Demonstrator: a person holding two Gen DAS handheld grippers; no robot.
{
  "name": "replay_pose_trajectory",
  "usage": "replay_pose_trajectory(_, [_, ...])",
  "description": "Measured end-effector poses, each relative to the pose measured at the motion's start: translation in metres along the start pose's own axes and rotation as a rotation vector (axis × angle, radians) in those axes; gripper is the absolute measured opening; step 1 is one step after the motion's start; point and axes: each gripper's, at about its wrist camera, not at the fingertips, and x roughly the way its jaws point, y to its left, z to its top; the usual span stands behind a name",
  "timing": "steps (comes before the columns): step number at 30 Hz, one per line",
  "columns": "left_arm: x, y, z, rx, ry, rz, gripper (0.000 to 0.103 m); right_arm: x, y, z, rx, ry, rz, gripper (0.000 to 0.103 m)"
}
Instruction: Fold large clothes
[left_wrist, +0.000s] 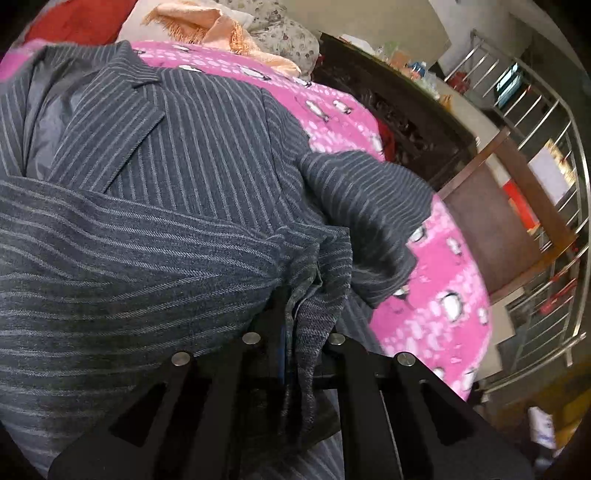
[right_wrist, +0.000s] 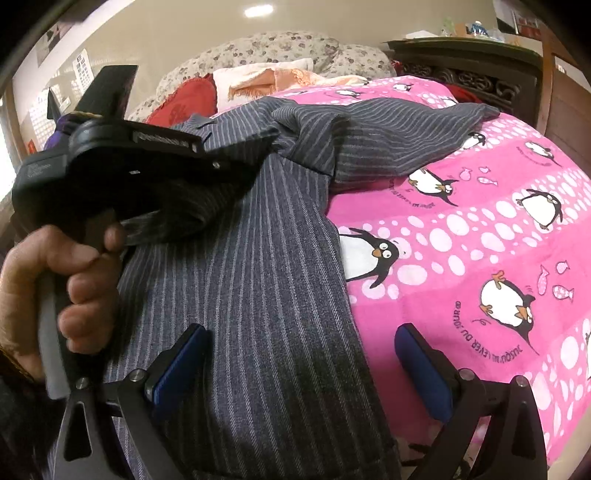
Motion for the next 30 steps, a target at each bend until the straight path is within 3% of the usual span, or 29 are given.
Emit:
replay_pose_trajectory(1, [-0.002,0.001,0.001,-0.009,0.005,-0.022,0.02,0.0,0.0,0.001,-0.001,0.0,-0.001,0.101])
replay_pose_trajectory(3, [-0.013,0.001,-0.004,-0.03,0.02,-0.071,0.052,0.001,0.001,0.001,-0.001,0.001,-0.002,0.101])
replay_pose_trajectory(7, [-0.051,0.002,-0.017,-0.026,-0.008,-0.123,0.055,0.0,0.002,-0.001,-0.005,0.004,-0.007,0.101])
replay_pose_trajectory(9, [-0.078,0.011,-0.011,-0.017,-0.063,-0.121,0.055,0.0,0.004,-0.001,-0.006,0.007,-0.008,0.101])
replay_pose_trajectory(11, [-0.112,0.027,-0.005,-0.006,-0.175,-0.022,0.055,0.001,0.004,0.001,-0.008,0.019,-0.005,0.101])
replay_pose_trajectory(13, [-0.146,0.05,0.0,-0.018,-0.298,0.157,0.055,-0.005,0.005,0.011,-0.017,0.049,0.006,0.093])
replay_pose_trajectory(15, [-0.171,0.078,0.0,-0.049,-0.413,0.395,0.055,-0.021,0.009,0.028,-0.046,-0.002,0.047,0.09])
replay_pose_trajectory(17, [-0.176,0.109,-0.001,-0.112,-0.452,0.564,0.055,-0.04,0.025,0.055,-0.133,-0.115,0.125,0.09])
replay_pose_trajectory(18, [-0.172,0.128,-0.003,-0.169,-0.435,0.6,0.055,-0.04,0.035,0.067,-0.178,-0.131,0.17,0.087])
replay_pose_trajectory(19, [-0.164,0.144,-0.007,-0.209,-0.411,0.607,0.055,-0.037,0.043,0.078,-0.209,-0.146,0.197,0.084])
replay_pose_trajectory(21, [-0.153,0.164,-0.007,-0.268,-0.336,0.6,0.055,-0.02,0.056,0.095,-0.25,-0.151,0.247,0.066])
replay_pose_trajectory(22, [-0.156,0.164,-0.007,-0.265,-0.356,0.597,0.055,0.001,0.061,0.106,-0.255,-0.114,0.29,0.064])
replay_pose_trajectory(24, [-0.158,0.163,-0.009,-0.253,-0.352,0.608,0.056,0.035,0.059,0.113,-0.227,-0.054,0.294,0.063])
replay_pose_trajectory(27, [-0.159,0.164,-0.008,-0.254,-0.35,0.596,0.057,0.098,0.04,0.114,-0.118,0.107,0.308,0.059])
replay_pose_trajectory(29, [-0.16,0.167,-0.009,-0.259,-0.352,0.579,0.06,0.1,0.027,0.119,-0.048,0.082,0.369,0.06])
replay_pose_trajectory(30, [-0.159,0.168,-0.008,-0.259,-0.352,0.567,0.063,0.1,0.026,0.119,-0.052,0.092,0.379,0.067])
